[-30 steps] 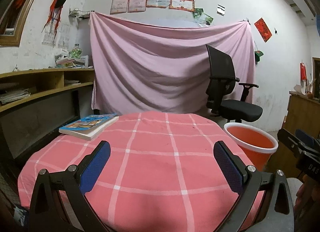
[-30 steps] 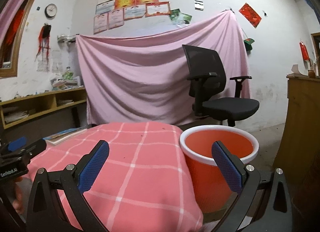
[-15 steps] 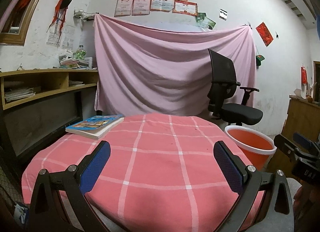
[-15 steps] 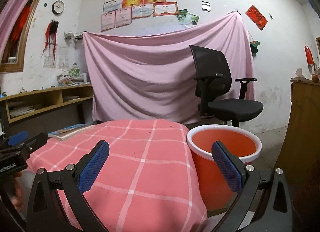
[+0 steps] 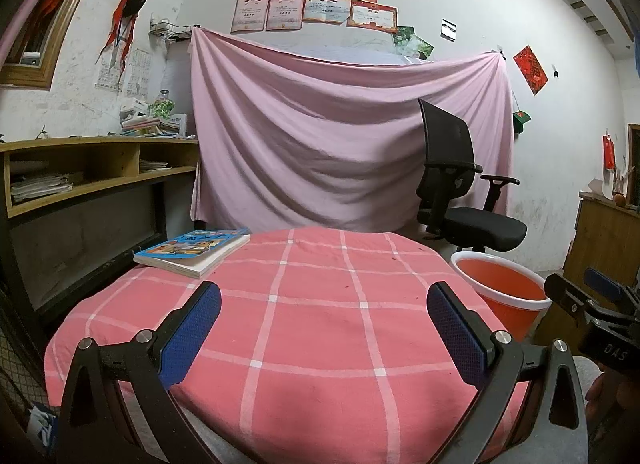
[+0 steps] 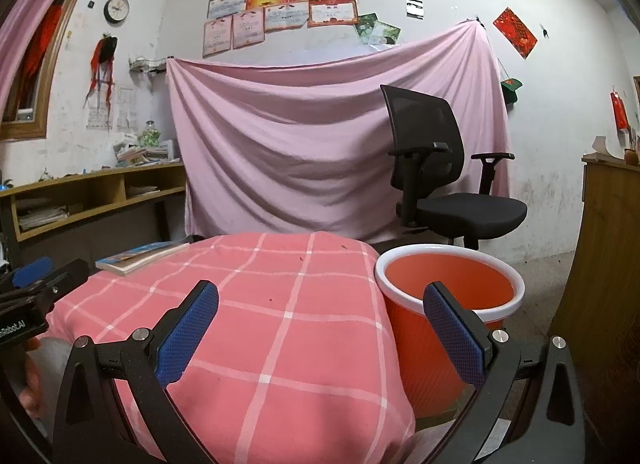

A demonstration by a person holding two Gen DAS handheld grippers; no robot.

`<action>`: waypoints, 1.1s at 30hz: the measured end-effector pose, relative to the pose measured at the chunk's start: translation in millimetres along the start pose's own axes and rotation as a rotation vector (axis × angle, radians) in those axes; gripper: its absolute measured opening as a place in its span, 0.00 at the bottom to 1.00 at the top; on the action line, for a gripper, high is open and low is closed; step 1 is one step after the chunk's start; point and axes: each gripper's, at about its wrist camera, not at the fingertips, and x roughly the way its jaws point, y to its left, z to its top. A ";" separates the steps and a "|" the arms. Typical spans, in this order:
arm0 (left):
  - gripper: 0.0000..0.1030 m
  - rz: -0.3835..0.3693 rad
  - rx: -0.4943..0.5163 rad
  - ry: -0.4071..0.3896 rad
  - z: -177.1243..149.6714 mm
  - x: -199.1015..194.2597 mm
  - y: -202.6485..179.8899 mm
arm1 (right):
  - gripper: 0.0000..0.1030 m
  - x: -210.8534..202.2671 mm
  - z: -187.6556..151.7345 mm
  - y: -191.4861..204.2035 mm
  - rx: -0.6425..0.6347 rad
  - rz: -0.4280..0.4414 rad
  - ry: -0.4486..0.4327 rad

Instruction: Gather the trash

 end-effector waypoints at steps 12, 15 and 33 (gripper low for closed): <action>0.98 -0.001 0.002 0.002 -0.7 -1.0 -1.1 | 1.00 0.1 0.1 -0.1 0.000 0.000 0.001; 0.98 -0.001 0.002 0.000 -0.7 -1.1 -1.5 | 1.00 -0.1 0.3 -0.1 0.000 0.000 0.000; 0.98 0.000 -0.005 0.003 -1.5 0.8 -1.3 | 1.00 -0.3 0.7 0.1 0.000 0.000 0.001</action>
